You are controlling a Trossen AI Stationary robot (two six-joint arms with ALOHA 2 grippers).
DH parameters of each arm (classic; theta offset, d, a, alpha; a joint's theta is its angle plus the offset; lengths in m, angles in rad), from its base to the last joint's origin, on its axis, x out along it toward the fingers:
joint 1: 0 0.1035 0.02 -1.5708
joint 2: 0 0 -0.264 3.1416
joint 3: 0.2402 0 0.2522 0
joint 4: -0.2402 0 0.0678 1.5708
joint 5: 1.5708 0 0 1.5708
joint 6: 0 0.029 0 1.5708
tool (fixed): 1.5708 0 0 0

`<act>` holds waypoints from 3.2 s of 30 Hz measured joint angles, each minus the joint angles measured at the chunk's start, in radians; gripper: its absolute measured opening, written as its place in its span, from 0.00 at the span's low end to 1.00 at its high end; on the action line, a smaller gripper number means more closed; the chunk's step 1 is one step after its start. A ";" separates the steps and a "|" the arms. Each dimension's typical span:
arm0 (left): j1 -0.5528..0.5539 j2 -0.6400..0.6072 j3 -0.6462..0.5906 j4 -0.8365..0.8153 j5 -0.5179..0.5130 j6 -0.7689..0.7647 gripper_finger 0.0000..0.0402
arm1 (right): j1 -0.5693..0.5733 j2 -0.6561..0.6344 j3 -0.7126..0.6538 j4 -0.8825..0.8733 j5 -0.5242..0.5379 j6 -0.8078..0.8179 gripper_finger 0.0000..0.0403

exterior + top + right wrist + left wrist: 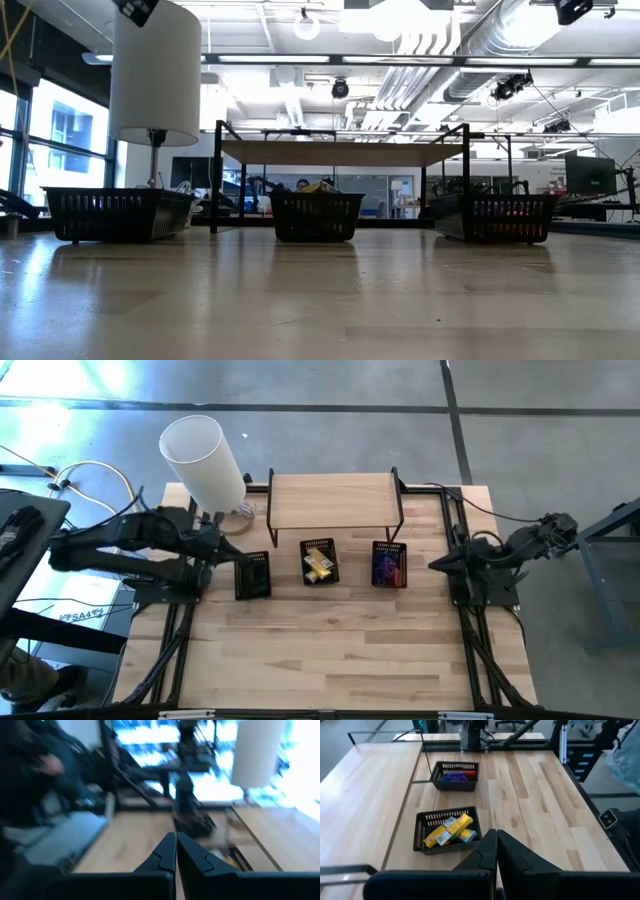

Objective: Pick & Place Office Desk Supplies
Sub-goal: Put the left black bin on the shelf

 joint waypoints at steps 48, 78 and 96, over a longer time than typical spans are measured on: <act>0.172 -0.441 -0.732 0.623 0.297 -0.150 0.00 | -0.275 -0.207 -0.620 0.475 -0.416 -0.019 0.01; 0.172 -0.447 -0.928 0.909 -0.059 -0.214 0.00 | -0.345 -0.203 -0.621 0.462 -0.417 -0.137 0.01; 0.161 -0.448 -0.929 0.773 0.052 -0.254 0.00 | -0.345 -0.203 -0.623 0.463 -0.418 -0.136 0.01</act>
